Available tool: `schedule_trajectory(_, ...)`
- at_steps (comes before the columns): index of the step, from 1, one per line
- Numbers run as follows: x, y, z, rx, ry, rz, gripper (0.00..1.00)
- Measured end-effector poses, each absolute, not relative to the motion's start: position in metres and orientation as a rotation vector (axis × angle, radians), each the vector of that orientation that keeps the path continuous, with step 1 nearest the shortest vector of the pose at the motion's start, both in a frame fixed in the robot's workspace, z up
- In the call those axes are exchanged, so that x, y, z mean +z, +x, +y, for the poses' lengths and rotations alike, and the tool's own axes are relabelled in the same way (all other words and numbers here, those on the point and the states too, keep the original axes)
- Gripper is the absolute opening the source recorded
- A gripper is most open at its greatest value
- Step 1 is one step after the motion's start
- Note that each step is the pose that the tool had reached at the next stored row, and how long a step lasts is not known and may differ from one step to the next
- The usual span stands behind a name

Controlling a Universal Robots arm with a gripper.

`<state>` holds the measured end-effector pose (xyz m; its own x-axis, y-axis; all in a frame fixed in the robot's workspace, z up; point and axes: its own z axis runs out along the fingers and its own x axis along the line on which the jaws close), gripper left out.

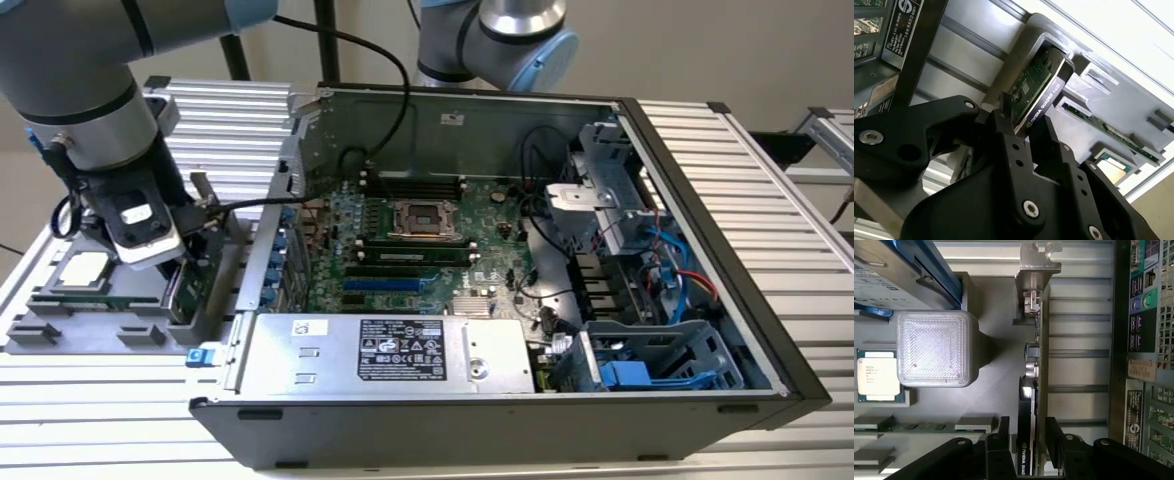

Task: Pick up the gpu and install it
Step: 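Pick up the gpu and move the gpu toward the slot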

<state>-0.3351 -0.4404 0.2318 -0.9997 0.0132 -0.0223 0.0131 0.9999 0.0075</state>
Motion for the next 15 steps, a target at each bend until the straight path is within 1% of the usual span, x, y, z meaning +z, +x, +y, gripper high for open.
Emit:
schedule_trajectory(7,0.2299,-0.3351,-0.4404,0.010,0.021,3.119,1.00)
schedule_trajectory(8,0.2298,-0.3351,-0.4404,0.010,0.021,3.119,0.00)
schedule_trajectory(15,0.2289,-0.3351,-0.4404,0.011,0.020,3.119,0.00)
